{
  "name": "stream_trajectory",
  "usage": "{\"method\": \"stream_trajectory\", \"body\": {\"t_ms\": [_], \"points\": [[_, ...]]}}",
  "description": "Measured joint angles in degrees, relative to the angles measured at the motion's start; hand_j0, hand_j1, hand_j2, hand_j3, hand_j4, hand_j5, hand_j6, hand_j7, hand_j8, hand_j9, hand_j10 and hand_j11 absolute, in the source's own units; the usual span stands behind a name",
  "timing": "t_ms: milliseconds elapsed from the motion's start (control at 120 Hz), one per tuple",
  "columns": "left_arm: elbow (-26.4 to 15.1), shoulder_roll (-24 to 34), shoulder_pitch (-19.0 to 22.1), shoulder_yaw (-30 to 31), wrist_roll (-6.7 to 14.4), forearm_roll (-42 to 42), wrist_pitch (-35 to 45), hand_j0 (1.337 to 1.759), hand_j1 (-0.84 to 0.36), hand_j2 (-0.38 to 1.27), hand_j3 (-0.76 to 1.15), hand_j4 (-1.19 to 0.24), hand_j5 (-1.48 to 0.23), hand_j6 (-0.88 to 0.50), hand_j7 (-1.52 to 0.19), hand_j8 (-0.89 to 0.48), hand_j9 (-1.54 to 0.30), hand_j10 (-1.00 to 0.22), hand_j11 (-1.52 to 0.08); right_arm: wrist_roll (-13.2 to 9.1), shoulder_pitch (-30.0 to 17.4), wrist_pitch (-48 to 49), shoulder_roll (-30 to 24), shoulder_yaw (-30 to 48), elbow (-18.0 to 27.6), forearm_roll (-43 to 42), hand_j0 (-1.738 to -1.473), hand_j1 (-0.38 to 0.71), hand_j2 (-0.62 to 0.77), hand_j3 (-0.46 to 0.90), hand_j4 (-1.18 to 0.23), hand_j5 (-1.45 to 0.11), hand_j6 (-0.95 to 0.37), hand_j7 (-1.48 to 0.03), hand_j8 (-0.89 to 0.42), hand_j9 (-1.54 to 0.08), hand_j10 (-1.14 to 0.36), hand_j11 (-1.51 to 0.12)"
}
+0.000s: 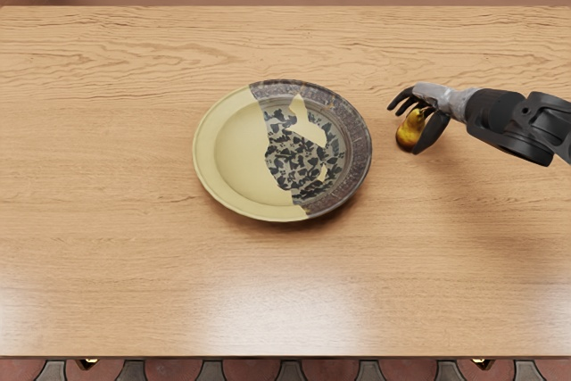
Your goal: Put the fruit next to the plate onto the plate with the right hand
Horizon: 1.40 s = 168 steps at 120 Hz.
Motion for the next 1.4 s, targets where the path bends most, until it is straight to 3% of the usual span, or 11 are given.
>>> {"method": "stream_trajectory", "body": {"t_ms": [200, 408, 683, 1400], "points": [[0.00, 0.00, 0.00, 0.02, -0.02, 0.01, 0.00, 1.658, 0.33, 0.00, 0.00, -0.01, -0.02, -0.01, -0.02, -0.01, -0.02, -0.01, -0.02, -0.16, 0.01, -0.03, 0.02, -0.39, -0.03, -0.28, -1.658, 0.12, -0.07, 0.00, -0.41, -0.52, -0.41, -0.52, -0.42, -0.52, -0.41, -0.52], [-0.01, 0.00, 0.00, 0.01, -0.02, 0.00, 0.00, 1.658, 0.33, 0.00, 0.00, -0.01, -0.02, -0.01, -0.02, -0.01, -0.02, -0.01, -0.02, -0.24, -0.06, -0.02, 0.04, -0.57, -0.13, -0.47, -1.658, 0.18, -0.08, 0.00, -0.46, -0.60, -0.47, -0.59, -0.37, -0.59, -0.46, -0.59], [-0.01, 0.00, 0.00, 0.05, -0.01, 0.01, 0.00, 1.658, 0.33, 0.00, 0.00, -0.01, -0.02, -0.01, -0.02, -0.01, -0.02, -0.01, -0.02, -0.23, -0.07, -0.01, -0.02, -0.73, -0.23, -0.23, -1.657, 0.25, -0.03, 0.00, -0.52, -0.70, -0.42, -0.68, -0.32, -0.69, -0.52, -0.69], [-0.01, 0.00, 0.01, 0.19, -0.03, 0.05, 0.01, 1.658, 0.33, 0.00, 0.00, -0.01, -0.02, -0.01, -0.02, -0.01, -0.02, -0.01, -0.02, -0.25, 0.04, 0.52, -0.12, -1.19, -0.11, -0.65, -1.655, 0.34, 0.10, 0.00, -0.64, -1.00, -0.28, -0.90, -0.17, -0.97, -0.40, -0.96]]}}
